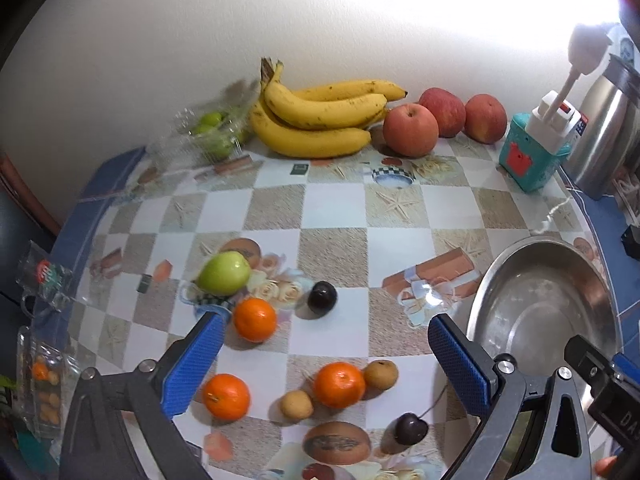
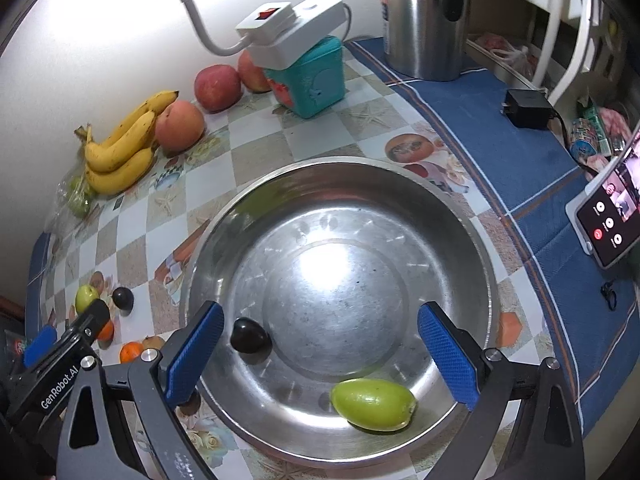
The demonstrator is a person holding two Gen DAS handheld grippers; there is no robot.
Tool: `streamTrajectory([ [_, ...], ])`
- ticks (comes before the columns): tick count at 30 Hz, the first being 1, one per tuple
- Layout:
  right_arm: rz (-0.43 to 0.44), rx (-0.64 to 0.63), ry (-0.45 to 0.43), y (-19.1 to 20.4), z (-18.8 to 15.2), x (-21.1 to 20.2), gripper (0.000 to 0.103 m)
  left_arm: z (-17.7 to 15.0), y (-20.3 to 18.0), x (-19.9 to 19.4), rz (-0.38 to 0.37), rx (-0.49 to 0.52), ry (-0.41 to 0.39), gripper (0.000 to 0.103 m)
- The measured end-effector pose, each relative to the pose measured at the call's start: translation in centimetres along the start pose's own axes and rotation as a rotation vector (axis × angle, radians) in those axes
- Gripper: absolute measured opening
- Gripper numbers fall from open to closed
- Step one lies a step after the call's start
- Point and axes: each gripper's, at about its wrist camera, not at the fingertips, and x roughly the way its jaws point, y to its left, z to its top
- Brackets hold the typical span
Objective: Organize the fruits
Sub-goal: 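Withdraw both grippers from the bowl back over the fruit, then move the right gripper to the dark cherry while the left approaches a mandarin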
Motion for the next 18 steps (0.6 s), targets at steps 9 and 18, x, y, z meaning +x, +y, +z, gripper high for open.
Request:
streamTrajectory([
  [9, -0.001, -0.044, 0.004, 1.9, -0.2, 0.1, 0.098, -0.2, 2.1, -1.0, -0.025, -0.022, 0.001, 0.103],
  [18, 0.011, -0.109, -0.008, 4.1, -0.9, 0.6, 0.098, -0.3, 4.7, -1.4, -0.022, -0.044, -0.026, 0.103],
])
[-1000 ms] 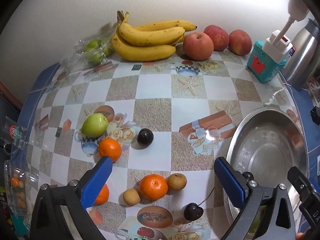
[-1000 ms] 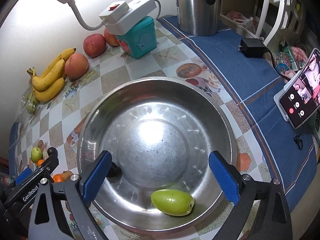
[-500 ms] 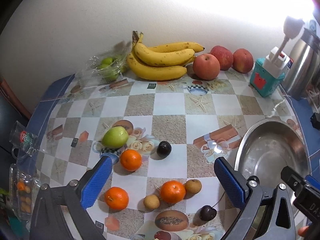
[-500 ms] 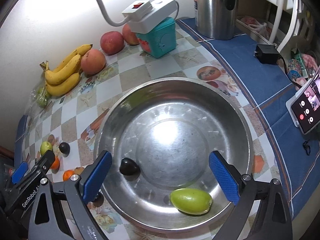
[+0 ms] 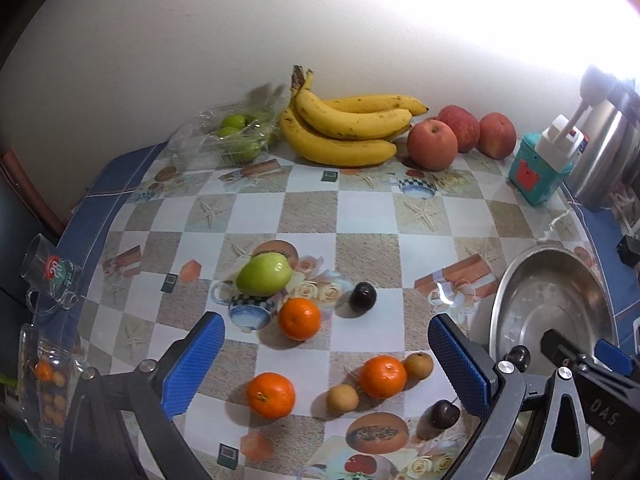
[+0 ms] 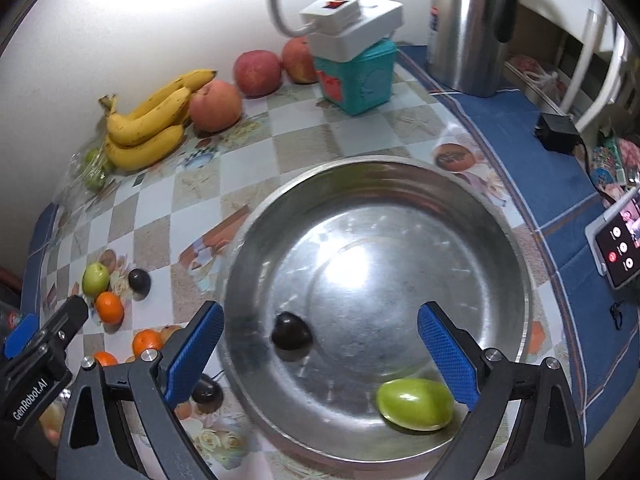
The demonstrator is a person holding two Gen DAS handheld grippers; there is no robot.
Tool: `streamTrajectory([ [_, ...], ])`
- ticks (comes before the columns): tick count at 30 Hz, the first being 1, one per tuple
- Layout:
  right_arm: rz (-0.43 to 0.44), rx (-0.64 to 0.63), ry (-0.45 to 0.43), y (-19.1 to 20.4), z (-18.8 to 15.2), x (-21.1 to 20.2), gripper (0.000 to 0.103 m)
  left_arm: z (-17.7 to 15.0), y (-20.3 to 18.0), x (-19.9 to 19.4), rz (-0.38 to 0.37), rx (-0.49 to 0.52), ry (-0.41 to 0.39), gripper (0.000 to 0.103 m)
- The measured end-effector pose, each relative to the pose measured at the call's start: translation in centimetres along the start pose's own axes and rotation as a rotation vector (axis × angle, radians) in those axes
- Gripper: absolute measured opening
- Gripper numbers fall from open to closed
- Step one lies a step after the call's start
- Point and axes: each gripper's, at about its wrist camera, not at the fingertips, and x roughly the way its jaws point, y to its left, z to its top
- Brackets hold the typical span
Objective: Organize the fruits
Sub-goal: 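Move the right gripper to the dark cherry while the left approaches a mandarin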
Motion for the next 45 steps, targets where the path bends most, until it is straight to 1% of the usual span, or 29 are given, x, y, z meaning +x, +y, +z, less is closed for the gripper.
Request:
streamTrajectory([
  [7, 0.055, -0.089, -0.026, 3.7, -0.7, -0.3, 0.098, -0.1, 3.3, -0.7, 0.011, -0.075, -0.01, 0.103],
  [9, 0.091, -0.12, -0.027, 5.1, -1.0, -0.4, 0.098, -0.2, 4.2, -1.0, 0.014, -0.099, -0.011, 0.103],
  [14, 0.176, -0.194, -0.007, 8.4, -2.2, -1.0, 0.098, -0.6, 6.4, -1.3, -0.003, -0.168, 0.011, 0.103],
  [16, 0.199, -0.215, 0.004, 9.4, -2.8, -1.1, 0.098, -1.0, 6.7, -1.3, -0.003, -0.169, 0.019, 0.103],
  [17, 0.206, -0.236, 0.024, 10.0, -3.2, -0.9, 0.098, -1.2, 6.8, -1.3, -0.002, -0.165, 0.026, 0.103],
  [22, 0.208, -0.257, 0.074, 10.9, -4.5, -0.4, 0.097, -2.4, 7.4, -0.3, -0.009, -0.172, 0.077, 0.101],
  [23, 0.196, -0.26, 0.083, 11.0, -4.7, -0.2, 0.094, -2.6, 7.4, 0.0, -0.01, -0.172, 0.089, 0.1],
  [24, 0.191, -0.261, 0.088, 11.0, -4.8, -0.1, 0.087, -2.7, 7.4, 0.3, -0.014, -0.171, 0.105, 0.097],
  [26, 0.183, -0.257, 0.11, 10.9, -5.1, 0.3, 0.08, -2.9, 7.3, 0.8, -0.021, -0.171, 0.126, 0.095],
  [30, 0.157, -0.267, 0.133, 11.0, -5.5, 0.8, 0.079, -3.3, 7.1, 2.0, -0.034, -0.166, 0.169, 0.094],
  [34, 0.128, -0.26, 0.144, 10.8, -5.6, 1.3, 0.079, -3.4, 6.8, 2.9, -0.038, -0.16, 0.194, 0.093],
  [38, 0.118, -0.244, 0.159, 10.5, -5.6, 1.8, 0.079, -3.7, 6.5, 3.9, -0.05, -0.157, 0.227, 0.093],
  [40, 0.119, -0.236, 0.167, 10.4, -5.7, 1.9, 0.078, -3.8, 6.2, 4.3, -0.054, -0.154, 0.238, 0.091],
  [43, 0.133, -0.226, 0.173, 10.3, -5.7, 1.9, 0.076, -3.8, 6.0, 4.6, -0.054, -0.15, 0.247, 0.09],
  [45, 0.127, -0.227, 0.179, 10.3, -5.8, 2.1, 0.071, -3.9, 6.0, 4.8, -0.053, -0.151, 0.253, 0.089],
])
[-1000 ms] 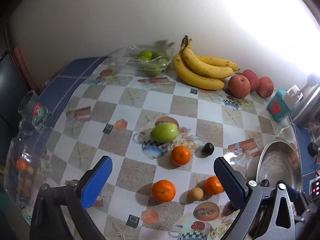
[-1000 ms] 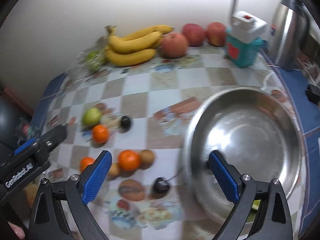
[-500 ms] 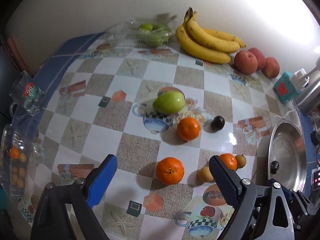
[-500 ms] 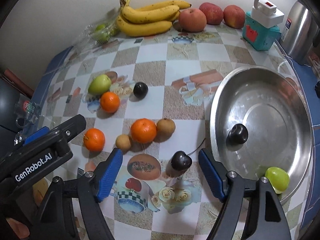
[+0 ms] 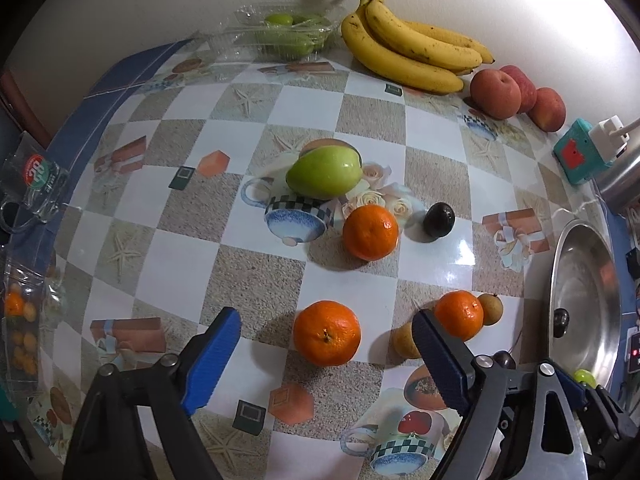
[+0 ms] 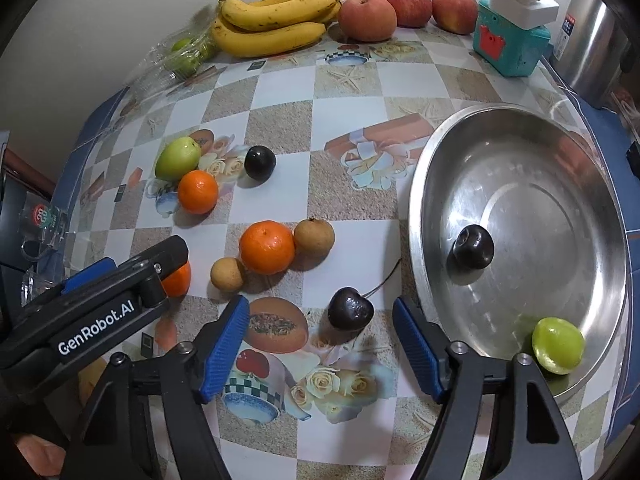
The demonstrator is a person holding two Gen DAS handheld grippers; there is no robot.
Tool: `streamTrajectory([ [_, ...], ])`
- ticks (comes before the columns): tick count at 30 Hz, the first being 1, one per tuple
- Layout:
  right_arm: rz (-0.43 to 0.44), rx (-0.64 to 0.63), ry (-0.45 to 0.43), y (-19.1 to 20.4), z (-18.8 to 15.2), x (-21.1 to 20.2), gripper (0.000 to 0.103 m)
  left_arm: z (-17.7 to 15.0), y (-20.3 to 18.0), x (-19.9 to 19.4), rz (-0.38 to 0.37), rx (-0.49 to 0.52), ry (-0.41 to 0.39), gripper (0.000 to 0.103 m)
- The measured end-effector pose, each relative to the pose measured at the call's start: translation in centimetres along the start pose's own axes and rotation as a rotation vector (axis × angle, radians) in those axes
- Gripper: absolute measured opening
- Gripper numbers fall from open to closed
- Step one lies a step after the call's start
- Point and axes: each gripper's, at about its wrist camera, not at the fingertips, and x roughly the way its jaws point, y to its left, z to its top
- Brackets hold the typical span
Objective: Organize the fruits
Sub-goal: 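Move the right gripper to the dark cherry while the left approaches a mandarin, then close the right gripper on the cherry while the left closes on the mandarin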
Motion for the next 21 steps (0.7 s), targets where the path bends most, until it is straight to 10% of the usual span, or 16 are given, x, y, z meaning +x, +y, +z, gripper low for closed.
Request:
streamTrajectory([
  [21, -0.037, 0.029, 0.085, -0.6, -0.1, 3.2, 0.063, 0.1, -0.1, 2.7, 0.009, -0.015, 0.062, 0.079],
])
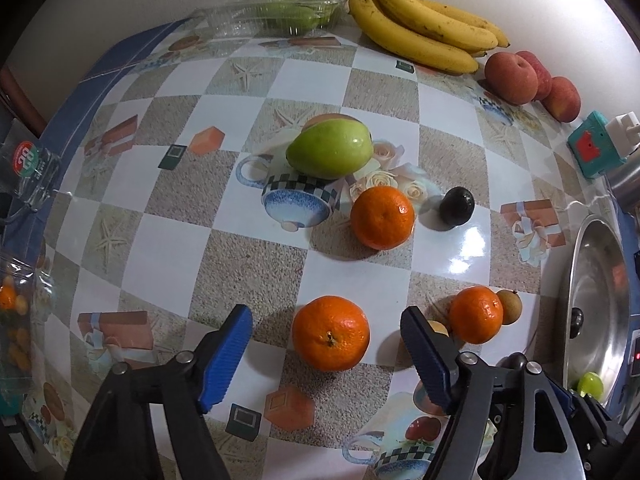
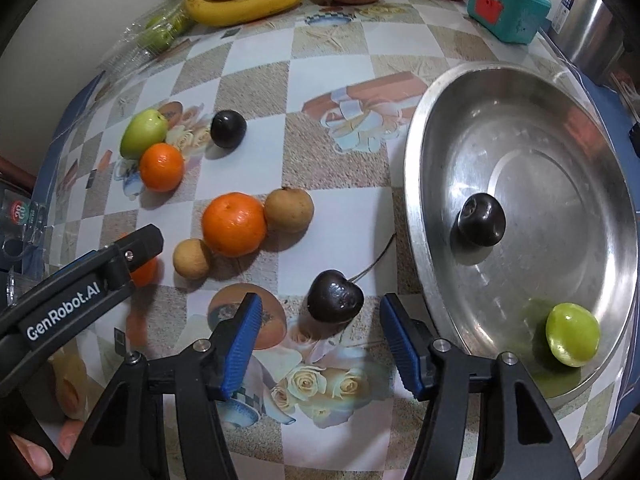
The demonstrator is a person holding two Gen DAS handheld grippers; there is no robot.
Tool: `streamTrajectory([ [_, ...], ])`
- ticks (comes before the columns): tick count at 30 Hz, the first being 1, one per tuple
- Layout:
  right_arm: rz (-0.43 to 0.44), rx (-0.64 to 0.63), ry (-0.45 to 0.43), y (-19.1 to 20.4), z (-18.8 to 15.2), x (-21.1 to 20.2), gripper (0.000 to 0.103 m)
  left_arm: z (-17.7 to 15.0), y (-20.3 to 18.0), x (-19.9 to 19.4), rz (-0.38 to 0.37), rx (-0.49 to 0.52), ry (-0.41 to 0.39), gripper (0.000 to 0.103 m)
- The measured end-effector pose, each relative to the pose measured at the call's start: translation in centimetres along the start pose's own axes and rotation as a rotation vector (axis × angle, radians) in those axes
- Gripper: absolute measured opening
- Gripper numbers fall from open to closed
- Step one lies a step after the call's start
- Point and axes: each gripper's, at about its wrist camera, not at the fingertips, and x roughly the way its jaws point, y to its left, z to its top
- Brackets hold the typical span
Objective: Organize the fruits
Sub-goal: 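Close the right gripper on the cherry while the left closes on the mandarin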
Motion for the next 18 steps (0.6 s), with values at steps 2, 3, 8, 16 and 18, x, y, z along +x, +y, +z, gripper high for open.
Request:
streamTrajectory([
  [2, -0.002, 0.003, -0.005, -0.1, 0.1, 0.0, 0.063, 0.0, 0.0, 0.3, 0.001, 0.0, 0.006, 0.078],
  [3, -0.002, 0.004, -0.005, 0.0, 0.3, 0.2, 0.063, 0.0, -0.1, 0.5, 0.001, 0.001, 0.009, 0.078],
  [8, -0.016, -0.008, -0.011, 0.0, 0.2, 0.3, 0.063, 0.0, -0.1, 1.2, 0.003, -0.001, 0.028, 0.073],
  [16, -0.025, -0.012, -0.019, 0.1, 0.3, 0.4, 0.057, -0.2, 0.0, 1.8, 0.012, -0.002, 0.041, 0.054],
  [18, -0.026, -0.016, -0.021, -0.1, 0.3, 0.3, 0.056, 0.0, 0.1, 1.6, 0.011, -0.006, 0.039, 0.047],
])
